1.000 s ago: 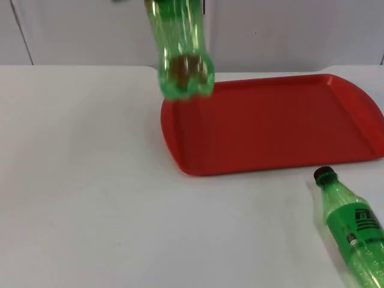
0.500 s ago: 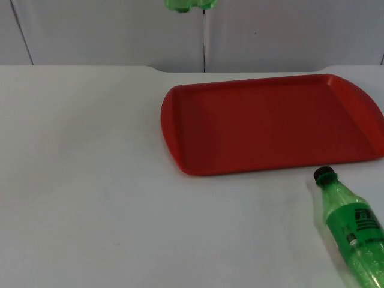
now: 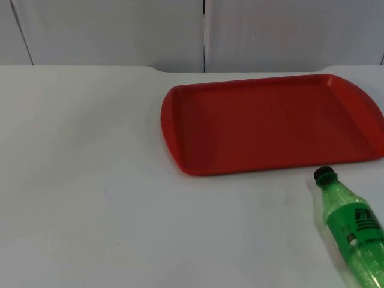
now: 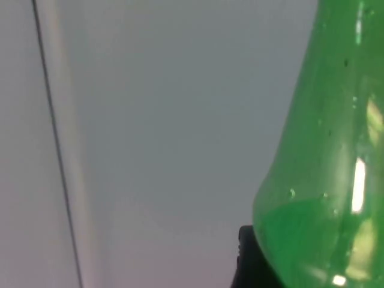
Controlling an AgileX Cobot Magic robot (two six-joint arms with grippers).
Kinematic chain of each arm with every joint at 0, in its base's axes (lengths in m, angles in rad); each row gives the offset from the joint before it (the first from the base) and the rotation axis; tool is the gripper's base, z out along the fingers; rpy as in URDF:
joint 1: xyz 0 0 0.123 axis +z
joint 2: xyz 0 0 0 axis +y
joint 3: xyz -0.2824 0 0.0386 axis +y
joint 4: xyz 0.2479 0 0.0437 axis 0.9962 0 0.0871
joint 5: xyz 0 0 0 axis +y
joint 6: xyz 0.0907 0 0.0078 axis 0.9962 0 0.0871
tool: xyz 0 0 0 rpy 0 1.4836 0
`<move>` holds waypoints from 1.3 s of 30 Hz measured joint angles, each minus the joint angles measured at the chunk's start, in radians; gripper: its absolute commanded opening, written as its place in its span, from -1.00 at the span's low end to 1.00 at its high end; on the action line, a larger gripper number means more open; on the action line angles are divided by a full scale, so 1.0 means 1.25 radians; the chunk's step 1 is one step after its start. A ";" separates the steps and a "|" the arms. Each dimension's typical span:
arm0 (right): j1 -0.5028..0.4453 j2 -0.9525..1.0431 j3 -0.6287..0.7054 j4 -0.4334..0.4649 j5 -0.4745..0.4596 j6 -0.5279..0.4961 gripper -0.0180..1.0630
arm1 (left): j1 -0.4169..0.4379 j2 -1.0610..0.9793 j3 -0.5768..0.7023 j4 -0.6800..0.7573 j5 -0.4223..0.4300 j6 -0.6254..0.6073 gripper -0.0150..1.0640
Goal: Place the bottle upright on the tray.
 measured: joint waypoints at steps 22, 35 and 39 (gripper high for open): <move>0.000 0.000 0.000 0.000 0.000 0.000 0.96 | 0.000 0.341 -0.029 0.000 -0.300 0.094 -0.97; 0.000 0.000 0.000 0.000 0.000 0.000 0.96 | 0.000 0.542 -0.230 0.000 -0.307 0.100 -0.97; 0.000 0.000 0.000 0.000 0.000 0.000 0.96 | 0.000 0.606 -0.301 0.000 -0.286 0.100 -0.97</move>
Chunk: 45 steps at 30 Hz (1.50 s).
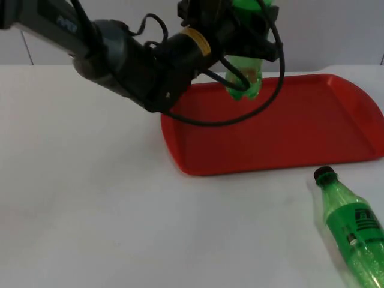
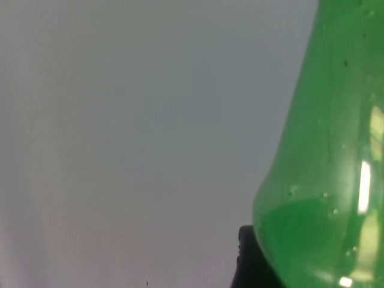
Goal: Place the bottle upright on the tray.
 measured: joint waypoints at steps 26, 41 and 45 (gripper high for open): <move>0.000 0.000 0.000 0.000 0.000 -0.002 0.96 | 0.000 0.145 -0.102 -0.038 -0.002 -0.002 -0.97; 0.000 0.000 0.000 0.000 0.000 -0.002 0.96 | 0.000 0.145 -0.102 -0.038 -0.002 -0.002 0.36; 0.000 0.000 0.000 0.000 0.000 -0.002 0.96 | 0.000 0.145 -0.102 -0.038 -0.007 -0.002 0.37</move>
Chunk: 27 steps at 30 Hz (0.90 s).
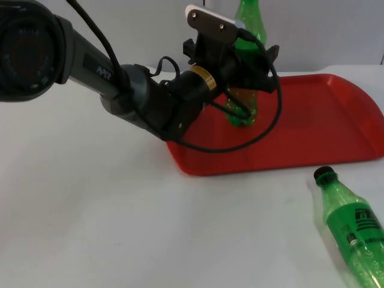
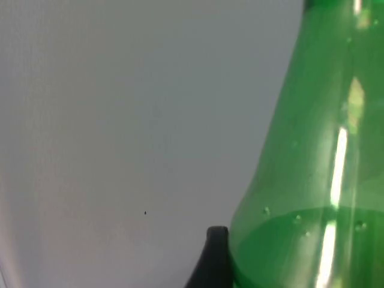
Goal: Place the bottle upright on the tray.
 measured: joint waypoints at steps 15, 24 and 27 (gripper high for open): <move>0.000 0.000 0.000 0.000 0.000 0.000 0.96 | 0.000 0.000 0.000 0.000 -0.007 0.000 0.98; 0.000 0.000 0.000 0.000 0.000 0.000 0.96 | 0.000 -0.020 0.000 0.013 0.075 0.024 0.97; 0.000 0.000 0.000 0.000 0.000 0.000 0.96 | 0.000 -0.032 0.000 0.011 0.117 0.024 0.97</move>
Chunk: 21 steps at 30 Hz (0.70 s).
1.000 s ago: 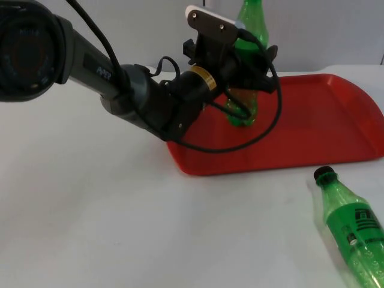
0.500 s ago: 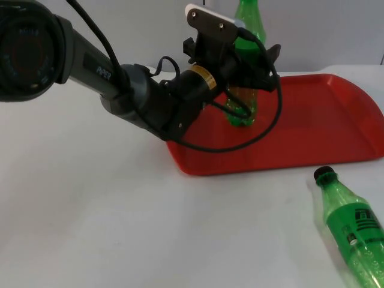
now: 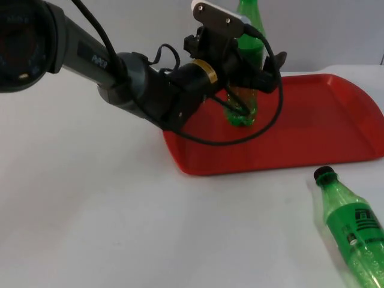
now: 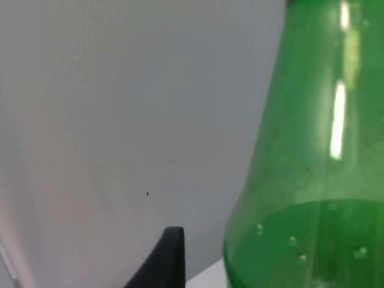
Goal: Place the bottle upright on the tray.
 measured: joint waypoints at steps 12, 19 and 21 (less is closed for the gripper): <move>0.000 0.000 0.000 0.000 0.000 0.000 0.96 | 0.000 -0.088 0.137 -0.079 0.011 -0.005 0.97; 0.000 0.000 0.000 0.000 0.000 0.000 0.96 | 0.000 -0.154 0.257 -0.077 -0.021 -0.057 0.97; 0.000 0.000 0.000 0.000 0.000 0.000 0.96 | 0.000 -0.175 0.294 -0.077 -0.031 -0.061 0.97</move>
